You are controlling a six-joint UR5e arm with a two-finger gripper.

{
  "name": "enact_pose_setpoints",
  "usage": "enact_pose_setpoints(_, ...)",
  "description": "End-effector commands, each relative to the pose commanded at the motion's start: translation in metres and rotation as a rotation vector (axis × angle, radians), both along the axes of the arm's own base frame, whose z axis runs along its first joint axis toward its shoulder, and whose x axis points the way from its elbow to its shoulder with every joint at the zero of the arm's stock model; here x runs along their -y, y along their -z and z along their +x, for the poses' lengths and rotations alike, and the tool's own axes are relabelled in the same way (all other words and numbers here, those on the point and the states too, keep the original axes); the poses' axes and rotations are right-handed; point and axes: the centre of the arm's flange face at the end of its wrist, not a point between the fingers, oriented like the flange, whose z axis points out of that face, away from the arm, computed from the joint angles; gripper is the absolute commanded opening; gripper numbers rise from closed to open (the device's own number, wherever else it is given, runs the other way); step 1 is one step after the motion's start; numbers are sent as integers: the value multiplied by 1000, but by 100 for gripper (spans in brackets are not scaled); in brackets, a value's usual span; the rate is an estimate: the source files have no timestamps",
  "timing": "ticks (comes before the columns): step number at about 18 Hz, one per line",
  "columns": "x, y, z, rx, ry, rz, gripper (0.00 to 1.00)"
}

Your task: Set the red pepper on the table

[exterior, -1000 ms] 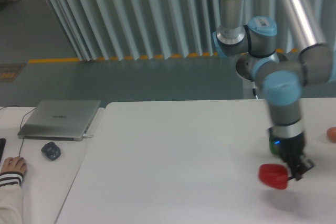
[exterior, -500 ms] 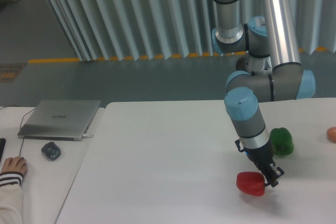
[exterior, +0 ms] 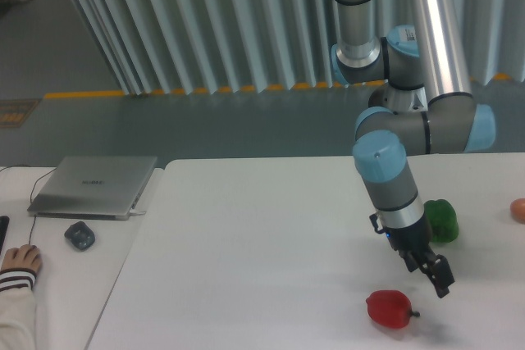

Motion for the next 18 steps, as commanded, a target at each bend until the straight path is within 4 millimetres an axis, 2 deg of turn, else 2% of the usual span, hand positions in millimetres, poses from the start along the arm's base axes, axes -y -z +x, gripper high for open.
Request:
enact_pose_setpoints(1, 13, -8, -13, 32, 30, -36, 100)
enact_pose_setpoints(2, 29, -30, -35, 51, 159, -84, 100)
enact_pose_setpoints(3, 42, -39, -51, 72, 234, -105, 100)
enact_pose_setpoints(4, 63, -46, -79, 100, 321, -103, 100)
enact_pose_setpoints(6, 84, -52, -100, 135, 402, -117, 100)
enact_pose_setpoints(9, 96, -60, -118, 145, 477, -139, 100)
enact_pose_setpoints(18, 98, -57, -119, 152, 482, -134, 100)
